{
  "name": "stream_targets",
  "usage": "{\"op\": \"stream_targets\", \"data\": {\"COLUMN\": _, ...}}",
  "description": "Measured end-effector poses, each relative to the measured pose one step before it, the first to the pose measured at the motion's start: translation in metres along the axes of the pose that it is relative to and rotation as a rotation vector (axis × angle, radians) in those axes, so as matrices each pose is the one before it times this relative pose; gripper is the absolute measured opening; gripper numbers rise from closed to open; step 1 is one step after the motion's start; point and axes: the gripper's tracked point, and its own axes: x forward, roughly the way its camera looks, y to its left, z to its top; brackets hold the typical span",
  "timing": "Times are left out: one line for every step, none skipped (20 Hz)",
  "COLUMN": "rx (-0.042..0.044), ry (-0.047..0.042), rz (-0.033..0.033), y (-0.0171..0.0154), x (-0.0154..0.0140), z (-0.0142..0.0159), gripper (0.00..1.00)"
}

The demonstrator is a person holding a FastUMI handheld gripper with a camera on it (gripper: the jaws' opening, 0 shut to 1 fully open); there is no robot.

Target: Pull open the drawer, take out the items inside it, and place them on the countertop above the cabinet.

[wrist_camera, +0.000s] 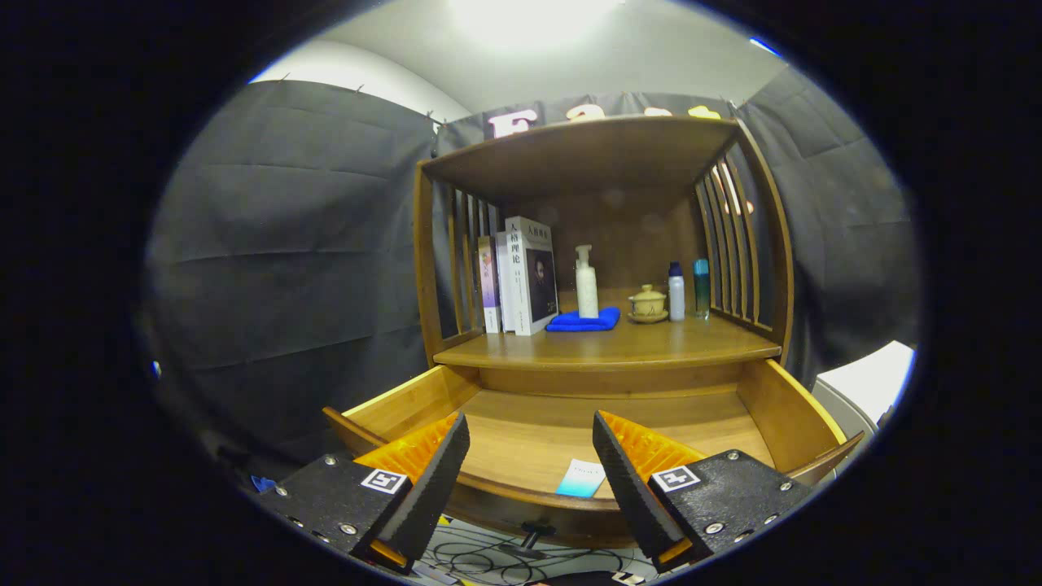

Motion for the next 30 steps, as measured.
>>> {"op": "stream_targets", "data": {"rx": 0.00448, "ry": 0.02407, "rz": 0.00229, "y": -0.00303, "x": 0.00579, "z": 0.00231, "gripper": 0.93}}
{"op": "stream_targets", "data": {"rx": 0.0019, "ry": 0.02226, "rz": -0.00186, "y": -0.00316, "x": 0.00526, "z": 0.00034, "gripper": 0.93}}
{"op": "stream_targets", "data": {"rx": -0.00201, "ry": 0.01479, "rz": -0.0028, "y": -0.00361, "x": 0.00573, "z": 0.00338, "gripper": 0.93}}
{"op": "stream_targets", "data": {"rx": -0.00681, "ry": 0.01754, "rz": -0.00217, "y": -0.00397, "x": 0.00699, "z": 0.003, "gripper": 0.93}}
{"op": "stream_targets", "data": {"rx": -0.00381, "ry": 0.02487, "rz": -0.00495, "y": -0.00501, "x": 0.00766, "z": 0.00255, "gripper": 0.93}}
{"op": "stream_targets", "data": {"rx": 0.00139, "ry": 0.03599, "rz": 0.00379, "y": -0.00274, "x": 0.00771, "z": -0.00085, "gripper": 0.93}}
{"op": "stream_targets", "data": {"rx": 0.00116, "ry": 0.0436, "rz": 0.00826, "y": -0.00252, "x": 0.00821, "z": -0.00263, "gripper": 0.93}}
{"op": "stream_targets", "data": {"rx": -0.00228, "ry": 0.05189, "rz": 0.00564, "y": -0.00309, "x": 0.0076, "z": -0.00426, "gripper": 0.93}}
{"op": "stream_targets", "data": {"rx": -0.01358, "ry": 0.04645, "rz": -0.0013, "y": -0.00642, "x": 0.00773, "z": -0.00557, "gripper": 0.93}}
{"op": "stream_targets", "data": {"rx": -0.01679, "ry": 0.04609, "rz": 0.00346, "y": -0.00403, "x": 0.00731, "z": -0.00642, "gripper": 0.93}}
{"op": "stream_targets", "data": {"rx": -0.01365, "ry": 0.04638, "rz": 0.00957, "y": -0.00309, "x": 0.00705, "z": -0.00826, "gripper": 0.93}}
{"op": "stream_targets", "data": {"rx": -0.00349, "ry": 0.05143, "rz": 0.00829, "y": -0.00208, "x": 0.0069, "z": -0.01098, "gripper": 0.93}}
{"op": "stream_targets", "data": {"rx": 0.0033, "ry": 0.06396, "rz": 0.02297, "y": -0.0001, "x": 0.00402, "z": -0.0107, "gripper": 0.94}}
{"op": "stream_targets", "data": {"rx": 0.00924, "ry": 0.06185, "rz": 0.01838, "y": 0.00003, "x": 0.00629, "z": -0.01175, "gripper": 0.93}}
{"op": "stream_targets", "data": {"rx": 0.01854, "ry": 0.06048, "rz": 0.01587, "y": -0.00161, "x": 0.00477, "z": -0.00798, "gripper": 0.93}}
{"op": "stream_targets", "data": {"rx": 0.01661, "ry": 0.05132, "rz": 0.01021, "y": -0.00178, "x": 0.00279, "z": -0.00524, "gripper": 0.93}}
{"op": "stream_targets", "data": {"rx": 0.01111, "ry": 0.05019, "rz": 0.00421, "y": -0.00234, "x": 0.0038, "z": -0.00346, "gripper": 0.93}}
{"op": "stream_targets", "data": {"rx": 0.0121, "ry": 0.02943, "rz": -0.01338, "y": -0.00637, "x": 0.00461, "z": 0.00106, "gripper": 0.93}}
{"op": "stream_targets", "data": {"rx": 0.00868, "ry": 0.03665, "rz": 0.00015, "y": -0.00257, "x": 0.00508, "z": -0.00163, "gripper": 0.93}}
{"op": "stream_targets", "data": {"rx": 0.01397, "ry": 0.04102, "rz": 0.00507, "y": -0.00005, "x": 0.00308, "z": -0.0049, "gripper": 0.93}}
{"op": "stream_targets", "data": {"rx": 0.01136, "ry": 0.03899, "rz": 0.0029, "y": 0.00037, "x": 0.00366, "z": -0.00406, "gripper": 0.93}}
{"op": "stream_targets", "data": {"rx": 0.01218, "ry": 0.04111, "rz": -0.00201, "y": 0.00073, "x": 0.00462, "z": -0.00588, "gripper": 0.93}}
{"op": "stream_targets", "data": {"rx": 0.01447, "ry": 0.03801, "rz": 0.01265, "y": 0.00332, "x": 0.00252, "z": -0.00581, "gripper": 0.93}}
{"op": "stream_targets", "data": {"rx": 0.01323, "ry": 0.03077, "rz": 0.01471, "y": 0.00403, "x": 0.00589, "z": -0.00374, "gripper": 0.93}}
{"op": "stream_targets", "data": {"rx": 0.0187, "ry": 0.02328, "rz": -0.00151, "y": -0.00133, "x": 0.00356, "z": -0.00154, "gripper": 0.93}}
{"op": "stream_targets", "data": {"rx": 0.01804, "ry": 0.01962, "rz": -0.00606, "y": -0.00243, "x": 0.00571, "z": -0.00208, "gripper": 0.92}}
{"op": "stream_targets", "data": {"rx": 0.01325, "ry": 0.01384, "rz": -0.01352, "y": -0.00388, "x": 0.00375, "z": -0.00058, "gripper": 0.92}}
{"op": "stream_targets", "data": {"rx": 0.00206, "ry": 0.00951, "rz": -0.02049, "y": -0.00423, "x": 0.0042, "z": -0.0015, "gripper": 0.92}}
{"op": "stream_targets", "data": {"rx": -0.00604, "ry": 0.01863, "rz": -0.01598, "y": -0.00461, "x": 0.00413, "z": -0.00295, "gripper": 0.91}}
{"op": "stream_targets", "data": {"rx": -0.01036, "ry": 0.02724, "rz": -0.01577, "y": -0.00434, "x": 0.00319, "z": -0.00766, "gripper": 0.9}}
